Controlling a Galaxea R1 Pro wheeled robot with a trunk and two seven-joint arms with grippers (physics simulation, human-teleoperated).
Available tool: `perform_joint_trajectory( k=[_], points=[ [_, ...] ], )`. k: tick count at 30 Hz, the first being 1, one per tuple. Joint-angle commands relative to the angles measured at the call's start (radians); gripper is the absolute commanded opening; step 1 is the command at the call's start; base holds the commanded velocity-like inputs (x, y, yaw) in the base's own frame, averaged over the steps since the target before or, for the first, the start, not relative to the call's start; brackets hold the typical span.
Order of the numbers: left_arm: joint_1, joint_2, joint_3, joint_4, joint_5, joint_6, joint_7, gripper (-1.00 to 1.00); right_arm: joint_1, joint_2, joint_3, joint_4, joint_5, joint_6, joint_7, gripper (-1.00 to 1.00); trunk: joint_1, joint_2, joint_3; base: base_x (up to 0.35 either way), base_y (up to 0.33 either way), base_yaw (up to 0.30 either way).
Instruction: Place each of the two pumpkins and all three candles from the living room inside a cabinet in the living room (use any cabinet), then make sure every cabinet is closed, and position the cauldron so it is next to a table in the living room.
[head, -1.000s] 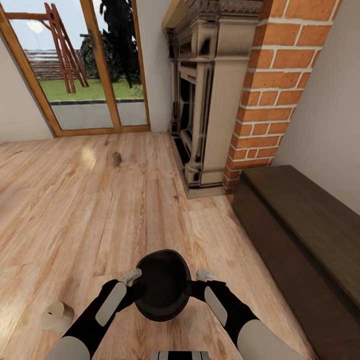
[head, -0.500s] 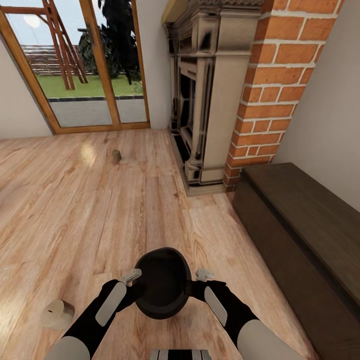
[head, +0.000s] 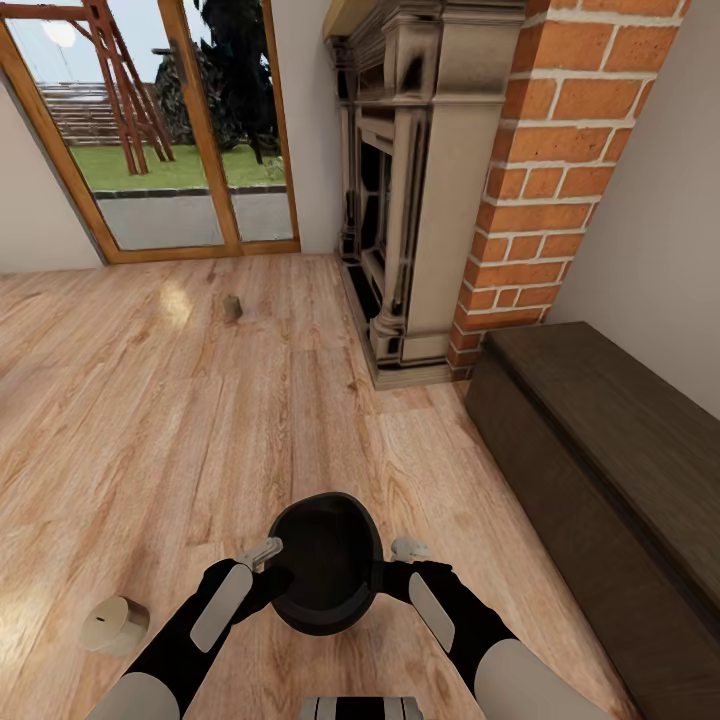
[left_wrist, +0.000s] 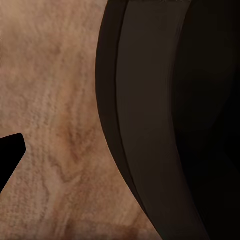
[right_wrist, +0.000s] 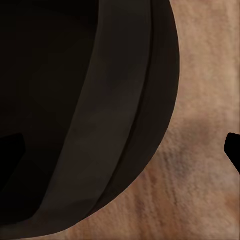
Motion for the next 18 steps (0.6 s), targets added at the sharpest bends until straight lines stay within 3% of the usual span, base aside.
perform_joint_trajectory(
  k=[1,18],
  points=[
    [0.0,0.0,-0.002,-0.001,0.011,0.0,0.01,1.0,0.0,0.0,0.001,-0.001,-0.004,0.004,-0.004,1.0,0.0,0.0,-0.001,0.0,0.0,0.0],
    [0.0,0.001,-0.002,-0.001,0.01,0.0,0.012,1.0,0.0,0.0,0.001,-0.001,-0.005,0.011,-0.005,1.0,0.0,0.0,-0.001,0.0,0.0,0.0]
  ],
)
